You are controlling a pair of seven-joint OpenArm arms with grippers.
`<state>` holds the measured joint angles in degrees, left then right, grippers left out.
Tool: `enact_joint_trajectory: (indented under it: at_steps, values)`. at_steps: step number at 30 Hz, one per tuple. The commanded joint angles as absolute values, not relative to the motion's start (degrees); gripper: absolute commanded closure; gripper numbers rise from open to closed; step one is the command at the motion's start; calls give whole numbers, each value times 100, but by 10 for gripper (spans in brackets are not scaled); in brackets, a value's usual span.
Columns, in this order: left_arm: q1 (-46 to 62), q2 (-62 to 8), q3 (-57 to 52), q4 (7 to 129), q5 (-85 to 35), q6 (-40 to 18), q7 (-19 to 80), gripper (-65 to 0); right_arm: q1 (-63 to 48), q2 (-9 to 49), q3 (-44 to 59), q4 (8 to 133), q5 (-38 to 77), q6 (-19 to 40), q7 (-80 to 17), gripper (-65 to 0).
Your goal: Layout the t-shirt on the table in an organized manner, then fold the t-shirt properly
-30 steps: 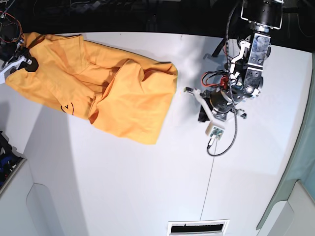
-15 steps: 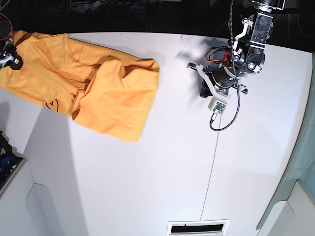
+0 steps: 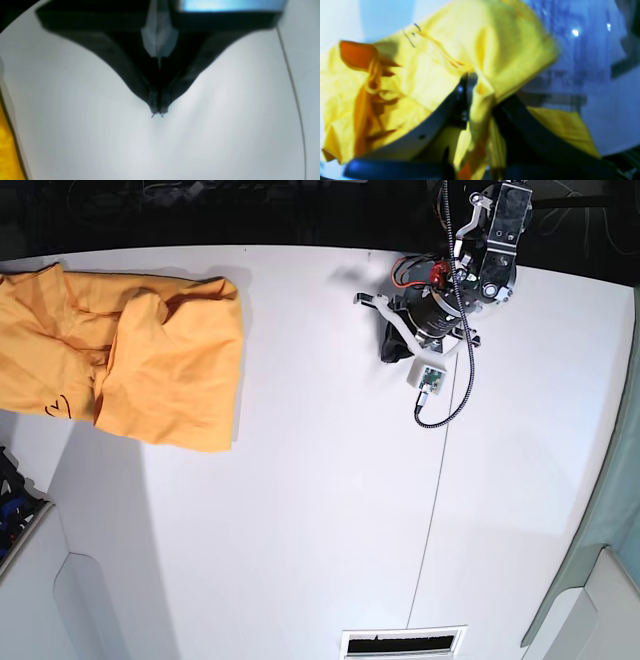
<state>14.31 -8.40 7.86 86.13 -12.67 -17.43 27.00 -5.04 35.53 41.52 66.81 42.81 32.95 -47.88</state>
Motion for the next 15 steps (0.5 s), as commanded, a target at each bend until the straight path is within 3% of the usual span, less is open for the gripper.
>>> enact_joint_trajectory:
  at_steps: [1, 9, 15]
  values:
    - [1444, -858, 786, 8656, -1221, -1785, 2856, 0, -351, 3728, 4198, 6842, 4394, 3301, -4764, 0]
    - [1446, -858, 786, 8656, -1269, -1997, 2853, 0, 123, 3468, 4198, 7708, 4672, 3297, -5437, 0]
    - [1441, -851, 851, 8604, -1505, -1997, 2849, 0, 89, 2622, 4143, 9052, 4497, 3297, -5507, 0]
